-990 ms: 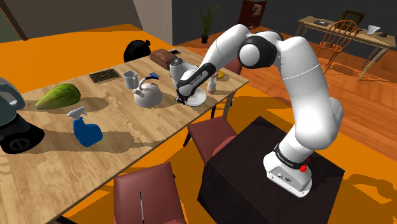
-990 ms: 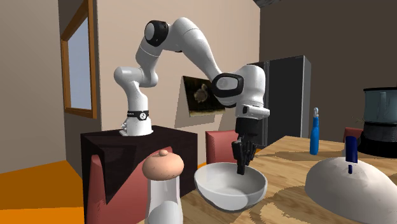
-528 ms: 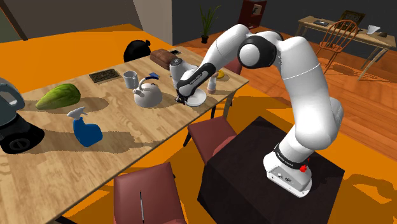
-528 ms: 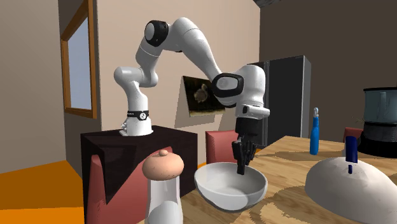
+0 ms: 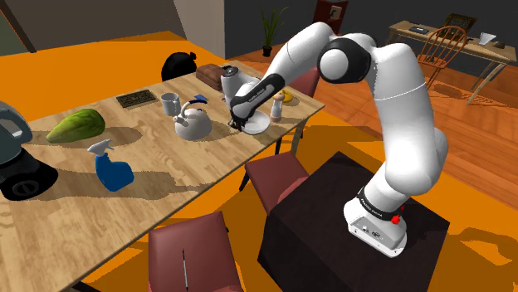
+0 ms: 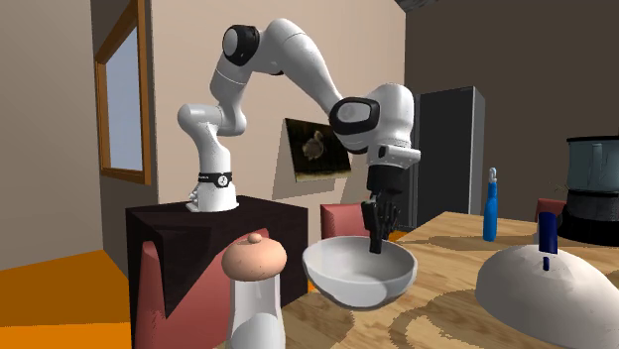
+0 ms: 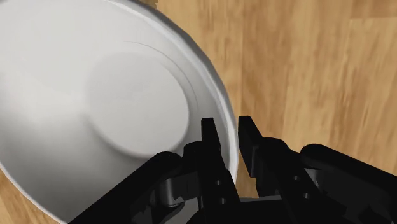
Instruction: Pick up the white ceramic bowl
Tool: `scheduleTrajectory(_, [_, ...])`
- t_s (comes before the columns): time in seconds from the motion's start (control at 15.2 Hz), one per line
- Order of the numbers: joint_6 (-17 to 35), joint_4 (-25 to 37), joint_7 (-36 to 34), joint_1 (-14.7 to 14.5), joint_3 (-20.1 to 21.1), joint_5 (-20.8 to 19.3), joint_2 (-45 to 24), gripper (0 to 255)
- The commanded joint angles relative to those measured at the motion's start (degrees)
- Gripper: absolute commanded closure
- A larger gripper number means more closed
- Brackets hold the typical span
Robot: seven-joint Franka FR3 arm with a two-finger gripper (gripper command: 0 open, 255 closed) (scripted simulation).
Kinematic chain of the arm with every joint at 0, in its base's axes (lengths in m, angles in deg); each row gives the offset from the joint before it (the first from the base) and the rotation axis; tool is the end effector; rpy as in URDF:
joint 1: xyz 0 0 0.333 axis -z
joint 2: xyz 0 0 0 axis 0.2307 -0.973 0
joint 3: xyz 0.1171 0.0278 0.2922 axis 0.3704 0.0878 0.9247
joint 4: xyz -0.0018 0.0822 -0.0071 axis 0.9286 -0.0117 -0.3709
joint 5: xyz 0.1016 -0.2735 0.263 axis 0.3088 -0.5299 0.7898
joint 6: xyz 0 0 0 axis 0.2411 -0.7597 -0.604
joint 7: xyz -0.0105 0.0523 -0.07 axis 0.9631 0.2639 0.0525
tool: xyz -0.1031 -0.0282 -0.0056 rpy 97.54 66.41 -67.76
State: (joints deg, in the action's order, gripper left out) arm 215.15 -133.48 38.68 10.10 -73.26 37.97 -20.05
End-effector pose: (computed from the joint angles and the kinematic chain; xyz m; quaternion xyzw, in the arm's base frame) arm 0.6695 0.0734 0.1665 0.9920 0.0219 0.0152 0.1234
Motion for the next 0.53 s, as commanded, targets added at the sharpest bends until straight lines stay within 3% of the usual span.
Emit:
scheduleTrajectory(0.0, [-0.9, -0.1, 0.4, 0.1, 0.2, 0.3, 1.0, 255])
scheduleTrajectory(0.46, [-3.6, -0.7, 1.6, 0.5, 0.8, 1.1, 4.5, 255])
